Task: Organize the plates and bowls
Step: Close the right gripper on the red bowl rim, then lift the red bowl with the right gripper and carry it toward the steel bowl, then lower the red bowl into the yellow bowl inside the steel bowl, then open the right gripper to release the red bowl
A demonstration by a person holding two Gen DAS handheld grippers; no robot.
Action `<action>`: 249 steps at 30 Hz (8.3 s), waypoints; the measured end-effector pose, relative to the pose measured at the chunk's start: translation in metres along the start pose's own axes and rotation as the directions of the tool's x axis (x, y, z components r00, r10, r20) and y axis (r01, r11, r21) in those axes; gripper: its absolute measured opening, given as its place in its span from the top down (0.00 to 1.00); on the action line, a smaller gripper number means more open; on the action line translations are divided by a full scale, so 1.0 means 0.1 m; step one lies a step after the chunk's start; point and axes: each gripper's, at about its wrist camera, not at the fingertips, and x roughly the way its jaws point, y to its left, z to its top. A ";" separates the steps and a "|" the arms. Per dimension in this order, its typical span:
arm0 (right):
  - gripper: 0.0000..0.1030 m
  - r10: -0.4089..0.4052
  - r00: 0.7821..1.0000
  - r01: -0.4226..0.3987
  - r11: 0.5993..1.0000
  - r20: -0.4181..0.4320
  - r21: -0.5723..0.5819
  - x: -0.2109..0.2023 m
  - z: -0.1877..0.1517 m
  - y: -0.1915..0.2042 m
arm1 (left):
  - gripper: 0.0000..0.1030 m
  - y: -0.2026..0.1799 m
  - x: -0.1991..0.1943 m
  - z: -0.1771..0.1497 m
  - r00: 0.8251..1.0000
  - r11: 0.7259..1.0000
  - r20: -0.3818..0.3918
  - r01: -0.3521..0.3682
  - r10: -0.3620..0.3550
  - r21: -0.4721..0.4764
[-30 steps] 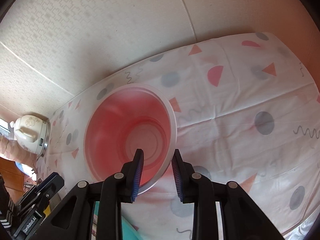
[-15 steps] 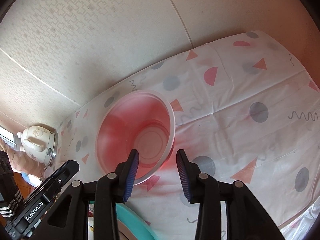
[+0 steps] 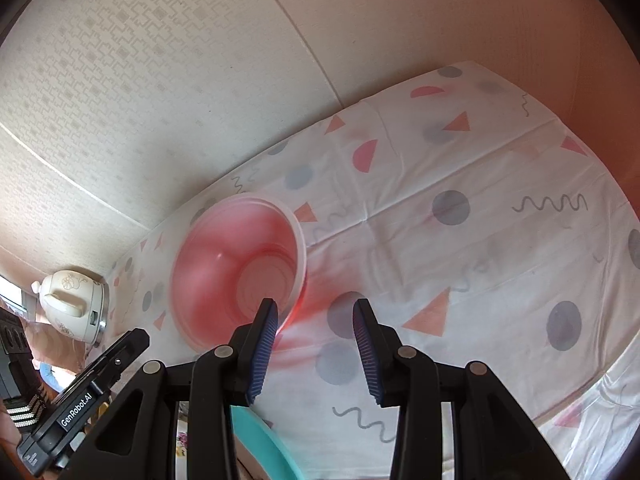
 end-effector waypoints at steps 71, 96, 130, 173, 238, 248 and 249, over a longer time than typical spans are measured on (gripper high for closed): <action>0.95 -0.008 0.994 -0.007 0.991 -0.108 -0.135 0.16 0.16 0.34 | 0.94 -0.34 0.36 0.17 0.969 0.985 -0.183 0.170 -0.164 0.014; 0.94 0.003 0.997 -0.009 0.996 -0.071 -0.086 -0.06 0.00 0.24 | 0.82 -0.43 0.20 0.05 0.982 0.989 -0.114 0.151 -0.150 -0.005; 0.91 0.042 0.998 -0.045 0.996 -0.041 -0.081 -0.14 -0.08 0.34 | 0.61 -0.33 -0.20 -0.18 0.969 0.969 -0.022 0.246 -0.246 0.012; 0.90 0.240 0.966 -0.258 0.929 -0.100 -0.265 -0.33 -0.47 1.37 | 0.66 0.51 -1.26 -0.53 0.968 0.981 0.192 0.180 -0.163 -0.074; 0.89 0.073 0.929 -0.280 0.779 -0.362 -0.560 0.51 -1.64 2.67 | 0.67 1.98 -1.32 -1.42 0.996 0.927 0.069 -0.018 0.047 -0.374; 0.89 0.064 0.936 -0.263 0.780 -0.346 -0.568 0.53 -1.65 2.67 | 0.67 1.93 -1.31 -1.41 0.994 0.933 0.064 -0.064 0.093 -0.353; 0.89 0.062 0.937 -0.262 0.778 -0.344 -0.571 0.53 -1.66 2.67 | 0.67 1.93 -1.31 -1.41 0.993 0.932 0.063 -0.069 0.097 -0.355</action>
